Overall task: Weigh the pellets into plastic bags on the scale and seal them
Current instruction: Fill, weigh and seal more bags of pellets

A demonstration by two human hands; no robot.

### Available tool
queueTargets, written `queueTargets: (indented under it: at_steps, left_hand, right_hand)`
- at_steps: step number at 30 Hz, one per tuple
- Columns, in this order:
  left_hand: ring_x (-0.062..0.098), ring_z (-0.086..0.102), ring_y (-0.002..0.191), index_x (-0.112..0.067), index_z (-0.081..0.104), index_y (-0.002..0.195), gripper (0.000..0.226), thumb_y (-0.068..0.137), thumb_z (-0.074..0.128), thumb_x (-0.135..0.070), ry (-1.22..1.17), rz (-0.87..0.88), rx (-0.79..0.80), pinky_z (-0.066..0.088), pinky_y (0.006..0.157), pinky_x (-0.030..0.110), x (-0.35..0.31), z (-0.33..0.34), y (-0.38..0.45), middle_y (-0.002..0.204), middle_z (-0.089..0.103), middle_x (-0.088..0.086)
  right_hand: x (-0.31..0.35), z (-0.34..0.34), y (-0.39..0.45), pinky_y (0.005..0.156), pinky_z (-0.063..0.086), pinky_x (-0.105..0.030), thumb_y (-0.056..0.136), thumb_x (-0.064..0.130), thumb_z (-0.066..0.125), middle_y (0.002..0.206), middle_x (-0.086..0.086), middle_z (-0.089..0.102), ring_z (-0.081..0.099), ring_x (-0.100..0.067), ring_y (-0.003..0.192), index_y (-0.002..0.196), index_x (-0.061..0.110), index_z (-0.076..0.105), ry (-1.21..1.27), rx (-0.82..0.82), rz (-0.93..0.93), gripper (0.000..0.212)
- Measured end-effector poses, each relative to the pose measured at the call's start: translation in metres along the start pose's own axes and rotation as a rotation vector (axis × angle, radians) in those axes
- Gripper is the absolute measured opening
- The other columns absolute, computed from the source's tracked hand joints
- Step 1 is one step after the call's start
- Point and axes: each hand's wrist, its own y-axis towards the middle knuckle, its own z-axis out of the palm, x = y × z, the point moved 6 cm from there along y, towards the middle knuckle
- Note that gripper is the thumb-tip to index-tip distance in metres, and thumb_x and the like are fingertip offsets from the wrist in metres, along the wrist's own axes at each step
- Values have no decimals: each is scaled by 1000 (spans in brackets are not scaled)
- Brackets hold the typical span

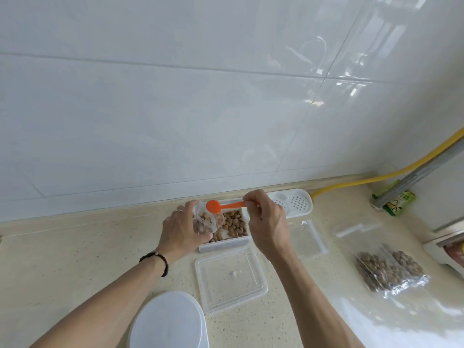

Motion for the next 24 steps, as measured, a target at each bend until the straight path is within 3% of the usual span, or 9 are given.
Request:
queueTargets:
  at_steps: [4,9,12,16,18,21,24]
  left_hand:
    - [19,50,103,-27,31,138,87,68,78,-47,-22,-7,-7,39,90,37,3,-3,0,109,50,-2]
    - [19,51,102,-26,32,138,88,67,80,-45,-12,-22,-21,39,90,35,13,-8,-3,106,48,-3]
    - [19,51,101,-26,33,138,88,67,80,-44,-5,-24,-29,39,89,34,24,-14,-7,104,46,-5]
    - [21,52,99,-23,35,139,86,67,79,-41,24,-27,-34,40,89,36,35,-25,-11,101,44,-5]
    - [21,52,100,-22,36,139,84,68,78,-40,38,-19,-42,38,90,35,37,-29,-13,101,43,-6]
    - [18,51,101,-23,36,140,85,68,78,-38,51,-17,-48,36,93,33,39,-32,-15,99,44,-7]
    - [17,51,99,-22,36,140,85,68,78,-38,65,-5,-39,36,93,33,40,-32,-17,96,45,-8]
  right_hand:
    - [-1,-5,1,49,38,-30,95,4,53,58,8,54,47,-13,50,88,14,62,77,-23,27,15]
    - [-34,-8,-1,53,48,-41,96,6,53,71,4,64,59,-24,56,89,20,62,129,-192,251,18]
    - [-70,4,-7,58,53,-42,97,9,51,77,7,65,63,-28,64,90,22,60,82,-173,399,17]
    - [-102,22,-18,68,42,-31,98,12,48,85,3,65,59,-22,79,99,14,64,-39,-153,563,16]
    - [-107,36,-22,69,43,-32,99,13,47,85,1,65,60,-23,82,100,14,64,-30,-130,599,16]
    - [-104,60,-23,68,55,-42,98,13,49,81,0,65,66,-29,76,96,18,63,72,-45,619,15]
    - [-99,75,-24,57,55,-38,99,12,49,81,-5,67,66,-25,65,97,17,63,178,53,666,15]
